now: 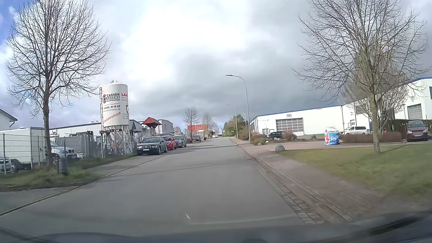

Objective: Follow the waypoints while adhering to traffic rules and regulations

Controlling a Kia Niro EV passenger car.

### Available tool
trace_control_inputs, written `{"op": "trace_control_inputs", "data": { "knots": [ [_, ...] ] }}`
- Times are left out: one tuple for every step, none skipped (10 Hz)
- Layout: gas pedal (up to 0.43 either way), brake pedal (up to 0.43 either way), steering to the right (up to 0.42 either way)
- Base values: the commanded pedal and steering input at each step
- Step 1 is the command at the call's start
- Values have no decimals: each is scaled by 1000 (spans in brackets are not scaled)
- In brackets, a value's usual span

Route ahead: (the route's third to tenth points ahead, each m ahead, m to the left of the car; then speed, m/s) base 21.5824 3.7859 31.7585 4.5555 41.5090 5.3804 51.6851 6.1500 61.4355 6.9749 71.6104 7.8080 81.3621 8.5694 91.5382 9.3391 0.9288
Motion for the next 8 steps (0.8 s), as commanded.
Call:
{"op": "trace_control_inputs", "data": {
  "knots": [
    [0, 0, -13],
    [0, 0, -13],
    [0, 0, -13],
    [0, 0, -13],
    [0, 0, -13],
    [0, 0, -12],
    [0, 0, -11],
    [0, 0, -11]
  ]
}}
